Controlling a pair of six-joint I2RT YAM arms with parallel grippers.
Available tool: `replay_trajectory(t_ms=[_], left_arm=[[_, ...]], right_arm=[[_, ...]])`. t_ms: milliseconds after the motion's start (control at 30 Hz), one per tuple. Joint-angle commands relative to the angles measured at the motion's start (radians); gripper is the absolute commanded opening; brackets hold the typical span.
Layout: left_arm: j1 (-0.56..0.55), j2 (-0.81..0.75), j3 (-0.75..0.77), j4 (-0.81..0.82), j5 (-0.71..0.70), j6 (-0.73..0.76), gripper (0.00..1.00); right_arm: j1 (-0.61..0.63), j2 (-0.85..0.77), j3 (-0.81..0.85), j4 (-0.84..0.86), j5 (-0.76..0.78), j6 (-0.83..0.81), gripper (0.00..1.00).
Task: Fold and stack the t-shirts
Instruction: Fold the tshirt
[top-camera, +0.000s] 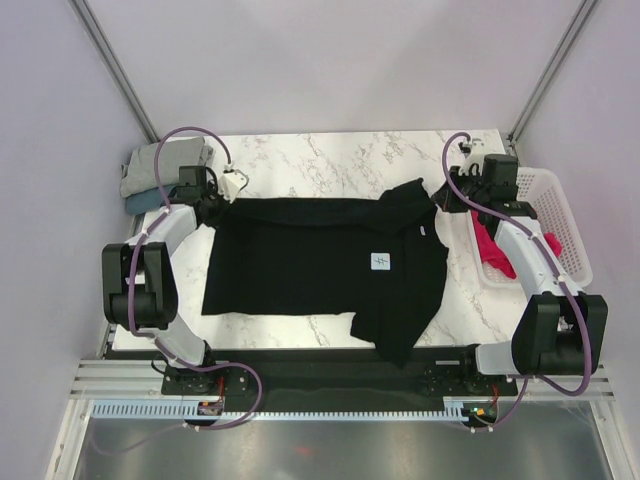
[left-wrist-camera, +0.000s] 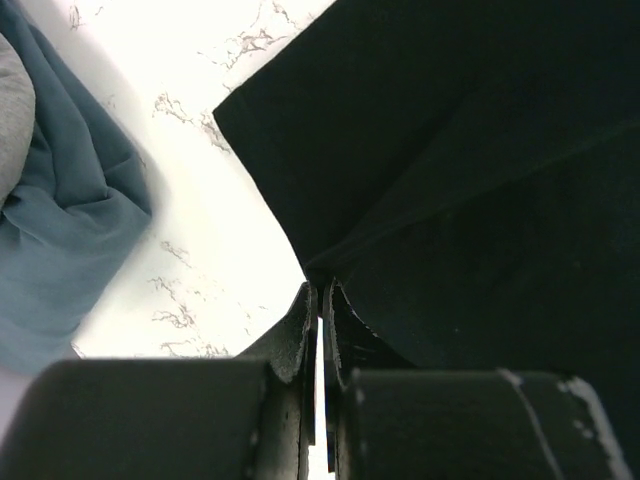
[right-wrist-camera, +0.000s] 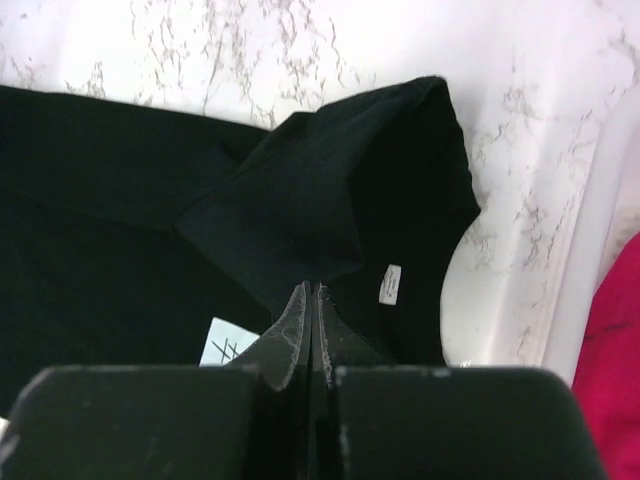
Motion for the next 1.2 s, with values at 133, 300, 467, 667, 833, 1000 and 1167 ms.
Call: replay_trajectory(t_ms=[133,300,467,667,833,1000,1167], left_arm=[[0.006,-0.04,-0.024,0.013,0.021,-0.027,0.02],[0.005,-0.02,-0.037,0.022,0.019,-0.03,0.02],[0.005,-0.003,-0.043,0.027,0.005,-0.043,0.07],[0.005,-0.112,-0.087,0.05,0.001,-0.06,0.6],[-0.002,-0.224,-0.09,0.01,0.048,-0.112,0.64],[-0.015,-0.278,-0.09,-0.033,0.102,-0.16,0.63],[-0.106,-0.261,-0.132,-0.042,0.109,-0.191,0.59]], right_arm=[[-0.003,-0.062,-0.066,0.019,-0.034,-0.007,0.0],[-0.003,-0.048,-0.093,0.035,-0.033,-0.02,0.0],[-0.003,0.019,-0.106,0.035,-0.022,-0.039,0.22],[-0.003,-0.046,-0.061,0.016,0.033,-0.069,0.54],[0.0,-0.116,-0.031,0.02,0.045,-0.123,0.55],[0.081,-0.067,-0.026,-0.005,-0.094,-0.145,0.53],[0.215,0.044,-0.034,-0.023,-0.137,-0.215,0.51]])
